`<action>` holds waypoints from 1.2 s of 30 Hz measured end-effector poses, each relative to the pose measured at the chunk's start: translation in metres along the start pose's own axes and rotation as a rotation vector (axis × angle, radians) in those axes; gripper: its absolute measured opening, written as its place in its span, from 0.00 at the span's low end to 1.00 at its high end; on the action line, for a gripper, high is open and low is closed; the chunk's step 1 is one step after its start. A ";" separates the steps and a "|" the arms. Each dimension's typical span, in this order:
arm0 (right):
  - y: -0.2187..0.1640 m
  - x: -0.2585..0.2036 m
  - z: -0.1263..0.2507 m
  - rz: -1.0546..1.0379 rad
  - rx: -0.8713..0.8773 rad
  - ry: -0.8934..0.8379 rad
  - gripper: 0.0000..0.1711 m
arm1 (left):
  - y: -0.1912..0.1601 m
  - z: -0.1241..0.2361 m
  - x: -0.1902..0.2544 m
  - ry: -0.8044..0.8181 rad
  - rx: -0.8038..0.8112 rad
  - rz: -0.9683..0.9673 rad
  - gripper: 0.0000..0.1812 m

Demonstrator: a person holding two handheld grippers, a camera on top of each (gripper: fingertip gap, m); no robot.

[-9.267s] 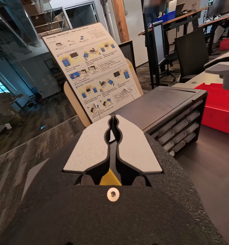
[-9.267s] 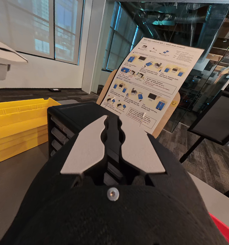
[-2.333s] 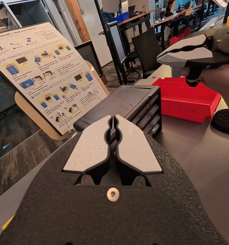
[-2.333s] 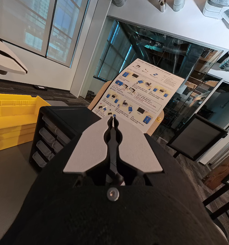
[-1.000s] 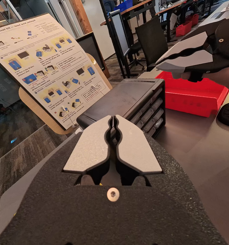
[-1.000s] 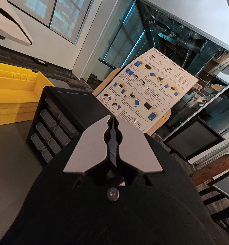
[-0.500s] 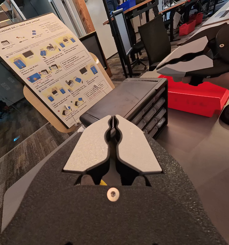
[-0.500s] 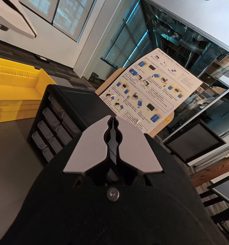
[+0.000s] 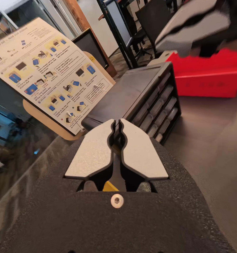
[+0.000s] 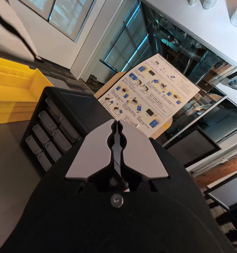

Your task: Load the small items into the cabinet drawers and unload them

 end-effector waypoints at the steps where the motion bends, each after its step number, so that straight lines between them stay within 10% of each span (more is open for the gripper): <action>1: 0.003 0.002 0.003 -0.023 0.021 0.004 0.01 | -0.006 -0.006 0.003 0.020 -0.014 -0.056 0.02; 15: 0.014 0.022 0.019 -0.071 0.083 -0.031 0.01 | -0.095 -0.059 0.048 0.496 -0.254 -0.576 0.12; 36: 0.014 0.027 0.024 -0.073 0.086 -0.040 0.01 | -0.104 -0.075 0.048 0.580 -0.288 -0.657 0.07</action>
Point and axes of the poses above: each gripper's, where its closed fingertips meet, z back along the fingers, y out of its top, x = y × z across the jaws, the point moved 3 cm from there along z, back along the fingers
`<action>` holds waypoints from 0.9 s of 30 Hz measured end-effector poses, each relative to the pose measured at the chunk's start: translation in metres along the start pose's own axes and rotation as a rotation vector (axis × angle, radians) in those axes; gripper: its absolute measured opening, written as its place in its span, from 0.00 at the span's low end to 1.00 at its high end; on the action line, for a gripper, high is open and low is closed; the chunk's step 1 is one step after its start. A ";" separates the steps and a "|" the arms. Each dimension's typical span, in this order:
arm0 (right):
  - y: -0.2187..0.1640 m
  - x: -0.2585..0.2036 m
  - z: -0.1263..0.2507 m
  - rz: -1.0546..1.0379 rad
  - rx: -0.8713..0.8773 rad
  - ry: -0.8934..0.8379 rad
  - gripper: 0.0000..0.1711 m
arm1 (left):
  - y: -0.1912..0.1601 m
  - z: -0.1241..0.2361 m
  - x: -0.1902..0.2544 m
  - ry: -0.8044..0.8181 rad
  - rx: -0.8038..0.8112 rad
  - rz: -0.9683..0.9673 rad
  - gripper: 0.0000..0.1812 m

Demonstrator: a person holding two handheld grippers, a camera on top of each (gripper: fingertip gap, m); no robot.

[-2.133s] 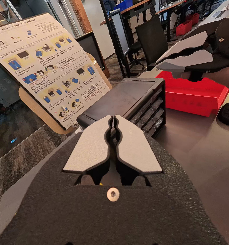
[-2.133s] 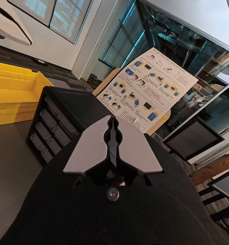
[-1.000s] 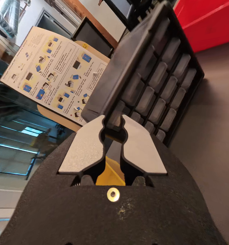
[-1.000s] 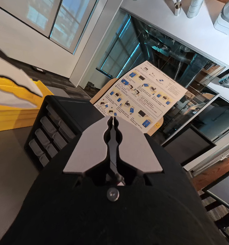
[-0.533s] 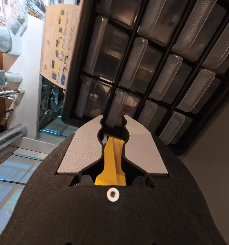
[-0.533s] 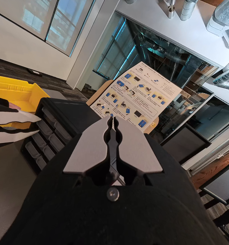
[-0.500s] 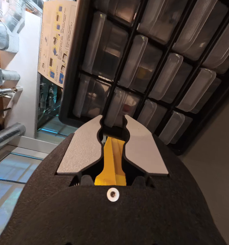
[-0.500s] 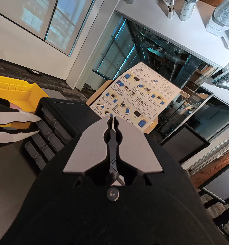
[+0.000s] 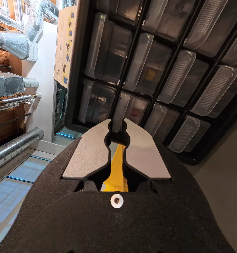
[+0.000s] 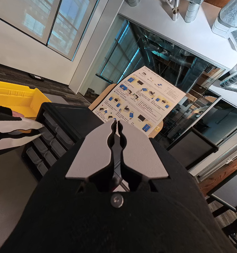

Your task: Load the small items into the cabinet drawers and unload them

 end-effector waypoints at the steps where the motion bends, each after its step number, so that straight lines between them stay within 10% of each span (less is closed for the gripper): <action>1: 0.000 0.000 0.000 0.000 -0.001 0.003 0.01 | 0.000 0.002 0.000 -0.001 0.004 0.001 0.07; 27: -0.011 -0.013 -0.010 0.031 -0.065 0.052 0.01 | 0.009 0.045 0.002 0.024 0.079 0.048 0.15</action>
Point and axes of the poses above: each gripper's, where its closed fingertips meet, z back along the fingers, y out of its top, x = y × z across the jaws, the point moved 3 cm from there along z, back along the fingers
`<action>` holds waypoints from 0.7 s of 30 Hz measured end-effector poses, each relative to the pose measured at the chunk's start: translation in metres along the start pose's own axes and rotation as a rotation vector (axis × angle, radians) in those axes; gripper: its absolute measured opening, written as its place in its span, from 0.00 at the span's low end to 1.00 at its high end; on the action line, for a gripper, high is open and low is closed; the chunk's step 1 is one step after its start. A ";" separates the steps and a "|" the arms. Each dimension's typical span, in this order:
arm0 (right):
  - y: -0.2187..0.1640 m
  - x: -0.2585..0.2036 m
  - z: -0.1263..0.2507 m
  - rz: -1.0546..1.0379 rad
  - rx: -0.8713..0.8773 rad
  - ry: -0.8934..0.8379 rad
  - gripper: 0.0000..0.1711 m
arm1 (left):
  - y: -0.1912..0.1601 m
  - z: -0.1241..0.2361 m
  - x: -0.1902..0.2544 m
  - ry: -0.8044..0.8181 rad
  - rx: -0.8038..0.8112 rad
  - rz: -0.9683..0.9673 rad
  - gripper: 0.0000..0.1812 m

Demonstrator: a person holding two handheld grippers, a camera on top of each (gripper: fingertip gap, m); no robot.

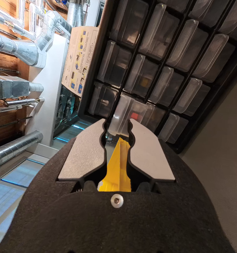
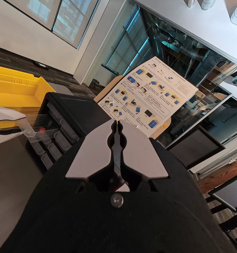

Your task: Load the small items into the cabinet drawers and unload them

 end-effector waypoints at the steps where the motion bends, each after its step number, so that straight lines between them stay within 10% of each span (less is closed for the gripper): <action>1: 0.000 0.000 0.000 0.001 -0.002 0.001 0.01 | 0.000 -0.001 0.001 0.001 0.003 0.001 0.16; 21: -0.005 -0.003 -0.002 0.012 -0.028 0.020 0.01 | 0.004 0.005 -0.001 -0.006 0.050 0.010 0.07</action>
Point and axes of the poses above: each gripper's, where its closed fingertips meet, z back along the fingers, y out of its top, x = y × z across the jaws, the point moved 3 cm from there along z, back along the fingers
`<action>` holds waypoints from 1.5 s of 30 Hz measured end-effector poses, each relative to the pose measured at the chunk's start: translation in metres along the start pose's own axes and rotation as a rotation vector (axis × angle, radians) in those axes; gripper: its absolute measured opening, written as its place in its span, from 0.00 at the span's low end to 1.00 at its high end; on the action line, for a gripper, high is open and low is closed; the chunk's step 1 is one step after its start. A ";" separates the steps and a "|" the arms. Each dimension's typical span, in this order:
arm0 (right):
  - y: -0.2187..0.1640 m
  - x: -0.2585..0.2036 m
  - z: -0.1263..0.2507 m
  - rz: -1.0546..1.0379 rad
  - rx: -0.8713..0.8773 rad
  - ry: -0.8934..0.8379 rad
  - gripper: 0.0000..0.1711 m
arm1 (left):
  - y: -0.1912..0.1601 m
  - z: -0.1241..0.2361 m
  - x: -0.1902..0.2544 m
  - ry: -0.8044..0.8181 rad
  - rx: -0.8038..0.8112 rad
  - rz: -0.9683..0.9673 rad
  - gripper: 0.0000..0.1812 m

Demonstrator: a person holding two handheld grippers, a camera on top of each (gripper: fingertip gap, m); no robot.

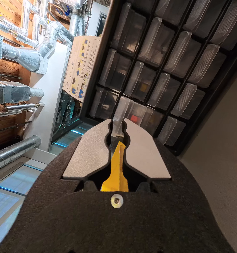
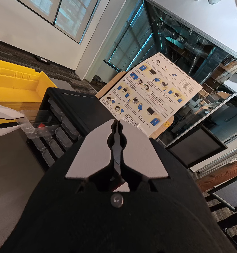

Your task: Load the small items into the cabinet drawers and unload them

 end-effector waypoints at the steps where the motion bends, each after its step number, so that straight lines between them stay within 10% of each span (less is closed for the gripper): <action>1: -0.001 0.000 0.000 0.001 -0.004 0.002 0.01 | 0.000 0.000 0.000 -0.003 0.000 0.005 0.07; 23: -0.013 -0.027 -0.019 0.012 -0.081 0.118 0.01 | 0.007 0.019 -0.002 -0.018 0.033 0.033 0.07; 31: 0.003 -0.106 -0.029 -0.127 -0.048 0.603 0.02 | 0.010 0.025 0.000 -0.024 0.048 0.038 0.07; 45: -0.017 -0.177 -0.080 0.467 -0.487 1.208 0.10 | 0.015 0.036 -0.003 -0.027 0.077 0.067 0.07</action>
Point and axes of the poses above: each gripper's, where its closed fingertips meet, z back along the fingers, y out of its top, x = y × z across the jaws, the point moved 3 cm from there along z, back along the fingers
